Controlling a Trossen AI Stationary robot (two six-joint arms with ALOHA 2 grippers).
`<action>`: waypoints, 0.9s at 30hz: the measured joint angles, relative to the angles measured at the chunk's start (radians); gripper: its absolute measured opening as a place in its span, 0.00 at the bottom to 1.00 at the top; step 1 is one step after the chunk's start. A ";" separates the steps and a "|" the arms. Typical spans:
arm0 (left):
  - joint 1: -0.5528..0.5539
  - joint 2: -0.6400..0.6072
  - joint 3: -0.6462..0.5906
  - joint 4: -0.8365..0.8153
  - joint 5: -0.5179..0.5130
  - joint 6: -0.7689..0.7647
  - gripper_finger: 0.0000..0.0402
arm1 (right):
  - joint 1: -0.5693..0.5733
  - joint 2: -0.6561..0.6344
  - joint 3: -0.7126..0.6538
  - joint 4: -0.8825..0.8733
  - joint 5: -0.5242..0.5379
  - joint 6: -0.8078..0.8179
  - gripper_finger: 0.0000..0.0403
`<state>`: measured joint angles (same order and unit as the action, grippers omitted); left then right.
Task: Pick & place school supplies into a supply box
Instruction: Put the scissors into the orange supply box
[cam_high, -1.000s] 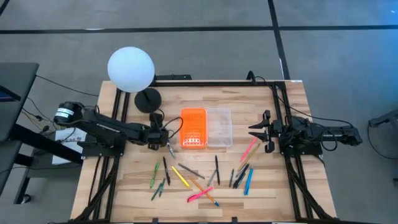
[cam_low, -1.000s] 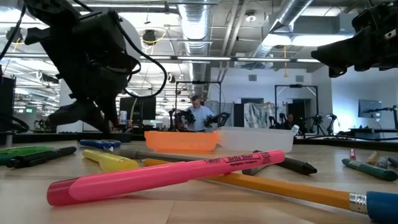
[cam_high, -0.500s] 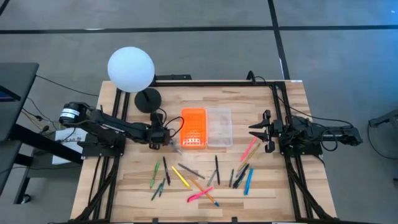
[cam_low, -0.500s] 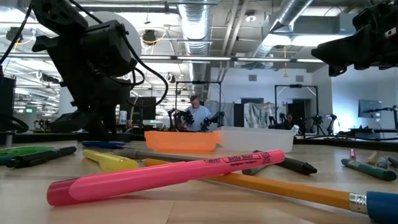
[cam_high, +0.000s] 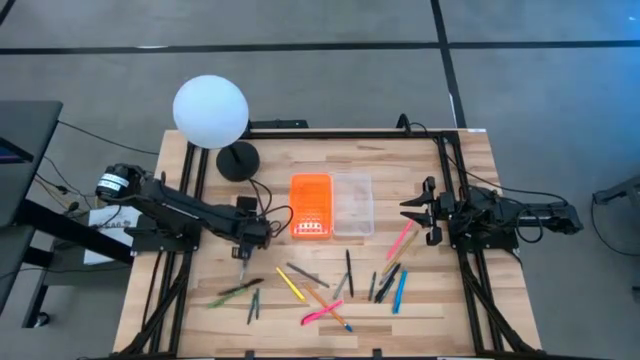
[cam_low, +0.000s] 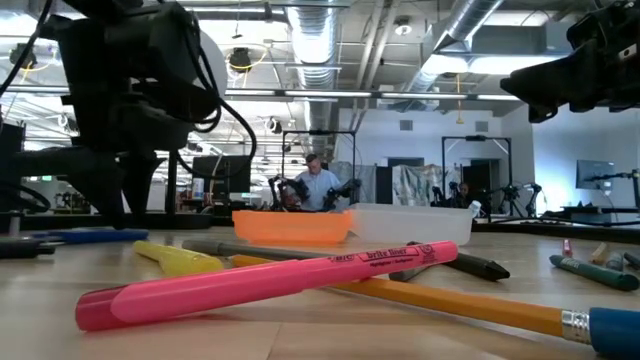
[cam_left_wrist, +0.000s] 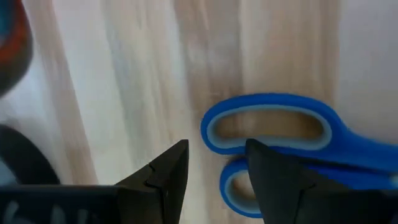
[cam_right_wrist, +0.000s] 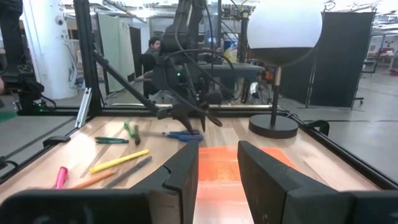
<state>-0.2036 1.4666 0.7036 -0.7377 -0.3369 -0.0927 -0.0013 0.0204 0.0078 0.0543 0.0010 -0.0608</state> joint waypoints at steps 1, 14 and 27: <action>-0.005 0.000 0.000 0.000 -0.006 -0.004 0.39 | 0.000 0.000 0.000 0.002 0.000 0.000 0.27; -0.017 -0.023 0.019 -0.071 -0.154 -0.070 0.39 | 0.000 0.000 0.000 0.002 0.000 0.000 0.27; -0.020 -0.024 0.013 -0.147 0.070 -0.140 0.39 | 0.000 0.000 0.000 0.000 0.000 0.000 0.27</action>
<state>-0.2237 1.4429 0.7171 -0.8849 -0.2673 -0.2324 -0.0013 0.0202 0.0080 0.0544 0.0006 -0.0605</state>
